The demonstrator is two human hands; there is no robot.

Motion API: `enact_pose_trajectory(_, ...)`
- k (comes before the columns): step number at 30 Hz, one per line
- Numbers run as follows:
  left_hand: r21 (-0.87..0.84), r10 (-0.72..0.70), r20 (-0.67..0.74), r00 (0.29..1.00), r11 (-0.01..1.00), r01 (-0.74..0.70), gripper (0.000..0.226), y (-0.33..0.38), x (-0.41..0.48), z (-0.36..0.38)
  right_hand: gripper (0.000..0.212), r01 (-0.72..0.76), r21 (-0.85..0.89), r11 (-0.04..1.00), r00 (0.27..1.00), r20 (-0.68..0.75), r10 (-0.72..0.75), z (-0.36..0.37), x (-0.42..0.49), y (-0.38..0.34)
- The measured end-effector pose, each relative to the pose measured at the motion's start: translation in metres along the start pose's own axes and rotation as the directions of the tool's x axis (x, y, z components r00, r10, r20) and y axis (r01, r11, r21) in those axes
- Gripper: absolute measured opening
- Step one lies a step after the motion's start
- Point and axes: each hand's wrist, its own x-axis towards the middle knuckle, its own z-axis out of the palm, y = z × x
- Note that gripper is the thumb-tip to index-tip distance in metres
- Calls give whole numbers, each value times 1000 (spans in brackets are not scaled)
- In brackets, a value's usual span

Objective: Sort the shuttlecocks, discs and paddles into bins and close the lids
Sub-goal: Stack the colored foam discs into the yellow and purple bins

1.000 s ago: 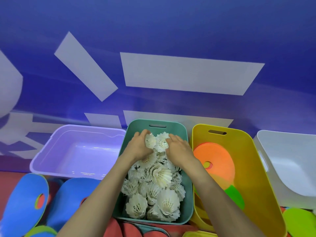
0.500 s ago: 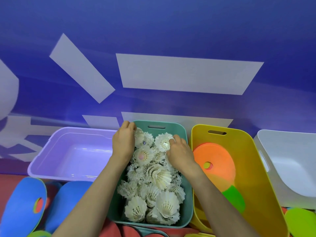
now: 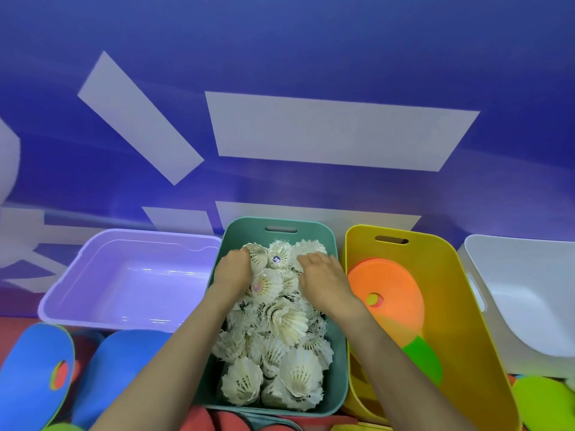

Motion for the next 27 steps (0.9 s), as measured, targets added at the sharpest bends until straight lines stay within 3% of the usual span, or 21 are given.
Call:
enact_pose_trajectory(2,4,-20,15,1000,1000,20,38,0,-4,-9,39,-4,-5,1000,999,32,4,1,-2,0)
enact_pose_trajectory(5,38,-42,-53,998,998,44,35,4,-18,-22,39,20,60,998,997,-72,-15,-1,-8,-3)
enact_pose_trajectory(8,2,109,-168,980,994,-110,37,10,-24,-23,36,42,97,994,989,-148,-28,-4,-14,-6)
enact_pose_trajectory(10,-119,166,0,986,979,-165,47,10,-17,-16,35,55,105,993,985,-167,-36,-6,-16,-6)
enact_pose_trajectory(12,-186,103,257,961,981,-55,57,7,-11,-12,36,54,108,993,986,-164,-36,-7,-20,-6)
enact_pose_trajectory(13,-196,73,301,951,981,-14,59,6,-10,-11,36,54,112,992,985,-167,-35,-7,-23,-6)
enact_pose_trajectory(14,-195,57,275,960,981,-2,59,8,-11,-12,36,58,118,991,984,-175,-37,-8,-26,-5)
enact_pose_trajectory(16,-171,49,95,994,985,-32,54,16,-21,-17,37,78,128,989,979,-198,-52,-10,-33,-3)
enact_pose_trajectory(19,-209,75,-106,992,973,-96,49,34,-51,-23,39,107,146,983,968,-240,-70,-15,-47,3)
enact_pose_trajectory(27,-280,273,-395,877,874,-398,36,111,-131,-20,46,152,248,957,895,-446,-27,-44,-114,54)
